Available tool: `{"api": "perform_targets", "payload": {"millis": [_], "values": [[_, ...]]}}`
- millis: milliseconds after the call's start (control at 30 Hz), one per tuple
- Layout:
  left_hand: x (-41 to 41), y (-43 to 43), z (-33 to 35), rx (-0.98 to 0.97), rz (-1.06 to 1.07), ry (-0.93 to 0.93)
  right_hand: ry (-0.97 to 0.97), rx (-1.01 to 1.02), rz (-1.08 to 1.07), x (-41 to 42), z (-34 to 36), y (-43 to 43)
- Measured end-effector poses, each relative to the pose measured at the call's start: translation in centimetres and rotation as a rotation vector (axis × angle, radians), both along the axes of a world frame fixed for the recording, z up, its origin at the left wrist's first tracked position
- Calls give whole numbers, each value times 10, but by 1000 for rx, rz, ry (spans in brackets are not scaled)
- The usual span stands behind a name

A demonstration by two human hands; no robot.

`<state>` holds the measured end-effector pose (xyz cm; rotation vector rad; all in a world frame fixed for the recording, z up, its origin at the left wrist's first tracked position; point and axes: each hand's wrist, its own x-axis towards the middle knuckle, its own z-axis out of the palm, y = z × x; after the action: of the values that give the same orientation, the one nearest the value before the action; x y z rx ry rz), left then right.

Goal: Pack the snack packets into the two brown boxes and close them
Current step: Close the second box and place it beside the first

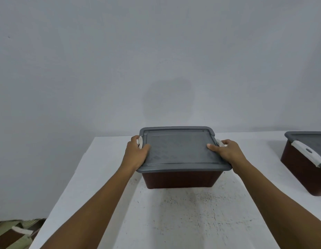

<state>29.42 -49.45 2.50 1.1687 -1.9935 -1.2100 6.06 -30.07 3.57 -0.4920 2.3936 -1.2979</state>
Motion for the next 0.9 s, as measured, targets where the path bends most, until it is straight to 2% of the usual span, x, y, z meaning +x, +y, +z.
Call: {"api": "perform_targets", "payload": {"millis": [100,200,300,367,433,533,600,800,900], "values": [[-2,1,0,-28,16,5,46,9,-19,-1,-3,2],[-5,-4,3,178,16,7,59,22,-16,-2,-5,2],[-7,-18,10,419,27,92,71,34,-13,0,-3,3],[-8,-21,11,466,28,139,74,37,-12,0,-4,2],[-12,-16,9,400,51,131,65,32,-22,0,-4,3],[-12,-9,2,34,54,-80,12,-17,-25,1,-6,4],[-10,-10,-3,-159,48,-187,-115,-117,-41,2,-8,6],[-15,-11,-3,-191,60,-219,-722,-518,-246,0,-20,14],[-16,-12,-3,-227,55,-243,-873,-558,-235,-2,-24,16]]}}
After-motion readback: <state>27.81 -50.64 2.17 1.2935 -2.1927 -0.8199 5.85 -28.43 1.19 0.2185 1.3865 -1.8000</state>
